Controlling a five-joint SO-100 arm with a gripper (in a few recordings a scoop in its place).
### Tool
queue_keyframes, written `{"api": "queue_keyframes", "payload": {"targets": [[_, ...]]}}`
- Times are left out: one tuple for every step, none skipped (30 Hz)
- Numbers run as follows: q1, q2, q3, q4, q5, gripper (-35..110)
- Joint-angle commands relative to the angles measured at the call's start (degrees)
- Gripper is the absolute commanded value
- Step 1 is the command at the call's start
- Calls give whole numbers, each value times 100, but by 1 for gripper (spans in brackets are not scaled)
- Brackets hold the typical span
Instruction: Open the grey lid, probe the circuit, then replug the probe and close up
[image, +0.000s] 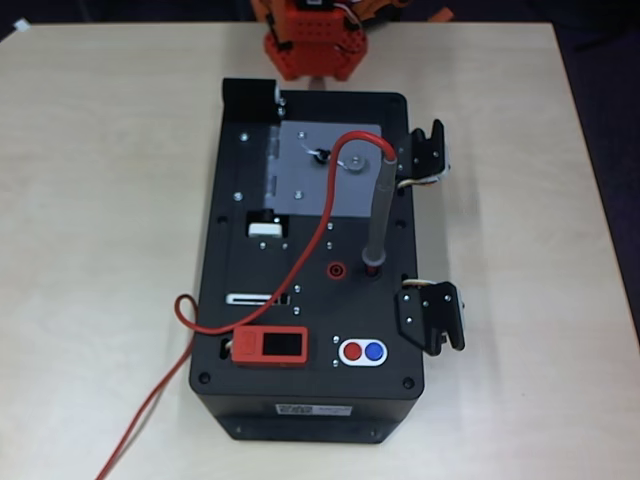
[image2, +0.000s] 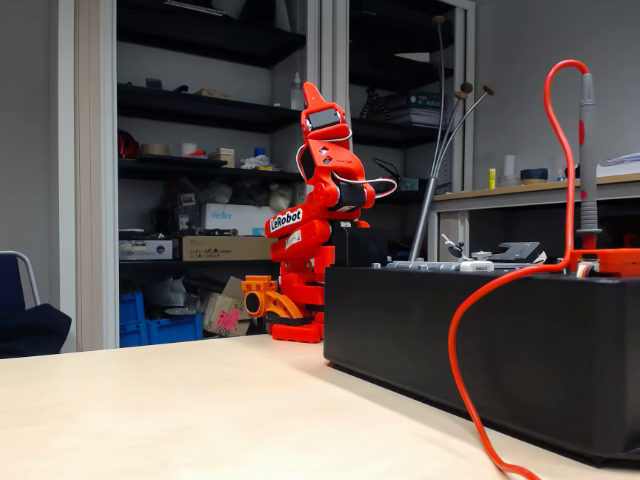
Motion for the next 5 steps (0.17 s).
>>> {"api": "queue_keyframes", "payload": {"targets": [[-70, -18, 18, -123, 70, 0], [-70, -18, 18, -123, 70, 0], [-70, -18, 18, -123, 70, 0], [-70, -18, 18, -123, 70, 0], [-70, -18, 18, -123, 70, 0]]}}
